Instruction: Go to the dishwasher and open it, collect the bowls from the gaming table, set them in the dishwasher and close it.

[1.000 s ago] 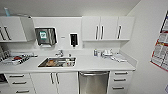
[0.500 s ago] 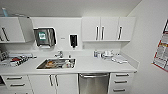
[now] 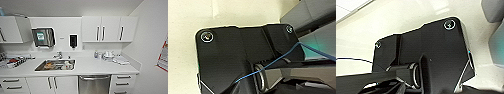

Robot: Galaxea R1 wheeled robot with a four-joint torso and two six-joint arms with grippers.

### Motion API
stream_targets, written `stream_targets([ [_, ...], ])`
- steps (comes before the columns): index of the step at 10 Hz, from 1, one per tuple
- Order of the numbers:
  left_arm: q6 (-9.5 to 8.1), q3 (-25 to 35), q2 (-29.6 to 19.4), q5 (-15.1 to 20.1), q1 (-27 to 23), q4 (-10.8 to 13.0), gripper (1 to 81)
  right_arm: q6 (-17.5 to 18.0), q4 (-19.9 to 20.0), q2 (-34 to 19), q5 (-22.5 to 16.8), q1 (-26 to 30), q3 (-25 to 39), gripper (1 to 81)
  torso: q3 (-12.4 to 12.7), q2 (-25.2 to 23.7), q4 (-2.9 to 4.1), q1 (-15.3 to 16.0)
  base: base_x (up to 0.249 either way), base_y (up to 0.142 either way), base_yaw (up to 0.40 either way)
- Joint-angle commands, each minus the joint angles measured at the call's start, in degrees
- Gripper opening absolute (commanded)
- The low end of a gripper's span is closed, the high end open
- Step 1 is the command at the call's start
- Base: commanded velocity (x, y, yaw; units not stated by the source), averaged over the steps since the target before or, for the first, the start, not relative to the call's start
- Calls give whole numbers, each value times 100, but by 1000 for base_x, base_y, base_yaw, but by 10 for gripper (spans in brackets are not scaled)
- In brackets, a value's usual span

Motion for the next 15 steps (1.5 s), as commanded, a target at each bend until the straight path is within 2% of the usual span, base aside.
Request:
stream_targets([
  [1,13,58,-83,246,-317,5,811,-11,-61,-170,-255,306,17,811,0,0,0,0,109,0,0],
  [6,13,58,-83,229,-317,5,811,-11,-61,-161,-255,315,8,811,0,0,0,0,109,0,0],
  [15,13,58,-66,229,-317,5,811,-11,-61,-152,-263,333,-27,811,0,0,0,-2,114,76,0],
])
